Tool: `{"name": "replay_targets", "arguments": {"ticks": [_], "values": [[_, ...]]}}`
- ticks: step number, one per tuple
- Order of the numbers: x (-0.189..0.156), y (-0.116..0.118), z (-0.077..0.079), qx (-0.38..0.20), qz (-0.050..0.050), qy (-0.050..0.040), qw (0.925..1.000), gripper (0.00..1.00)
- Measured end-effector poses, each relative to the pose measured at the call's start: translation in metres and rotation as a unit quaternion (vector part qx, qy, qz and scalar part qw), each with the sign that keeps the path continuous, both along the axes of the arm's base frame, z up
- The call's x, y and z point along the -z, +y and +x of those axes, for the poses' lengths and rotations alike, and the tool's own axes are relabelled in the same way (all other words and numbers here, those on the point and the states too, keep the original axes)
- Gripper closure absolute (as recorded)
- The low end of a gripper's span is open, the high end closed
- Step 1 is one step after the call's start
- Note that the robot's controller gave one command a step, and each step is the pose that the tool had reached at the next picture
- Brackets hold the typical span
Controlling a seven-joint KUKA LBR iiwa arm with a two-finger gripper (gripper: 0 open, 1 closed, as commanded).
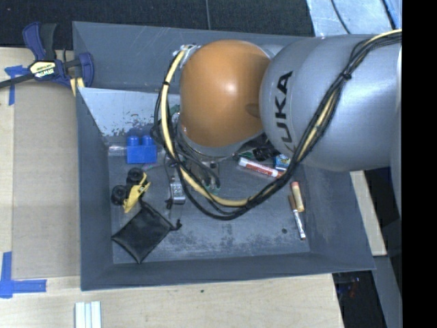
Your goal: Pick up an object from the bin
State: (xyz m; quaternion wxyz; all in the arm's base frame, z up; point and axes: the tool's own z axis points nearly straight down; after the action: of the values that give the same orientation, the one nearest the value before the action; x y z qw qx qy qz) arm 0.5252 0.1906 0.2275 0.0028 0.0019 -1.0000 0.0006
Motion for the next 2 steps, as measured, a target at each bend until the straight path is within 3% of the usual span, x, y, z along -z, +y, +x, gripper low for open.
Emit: {"name": "replay_targets", "arguments": {"ticks": [1, 2], "values": [[-0.005, -0.001, 0.002, 0.002, 0.001, -0.0041, 1.0000, 0.00], [0.063, 0.015, -0.037, -0.112, 0.001, -0.0028, 0.9937, 0.00]]}}
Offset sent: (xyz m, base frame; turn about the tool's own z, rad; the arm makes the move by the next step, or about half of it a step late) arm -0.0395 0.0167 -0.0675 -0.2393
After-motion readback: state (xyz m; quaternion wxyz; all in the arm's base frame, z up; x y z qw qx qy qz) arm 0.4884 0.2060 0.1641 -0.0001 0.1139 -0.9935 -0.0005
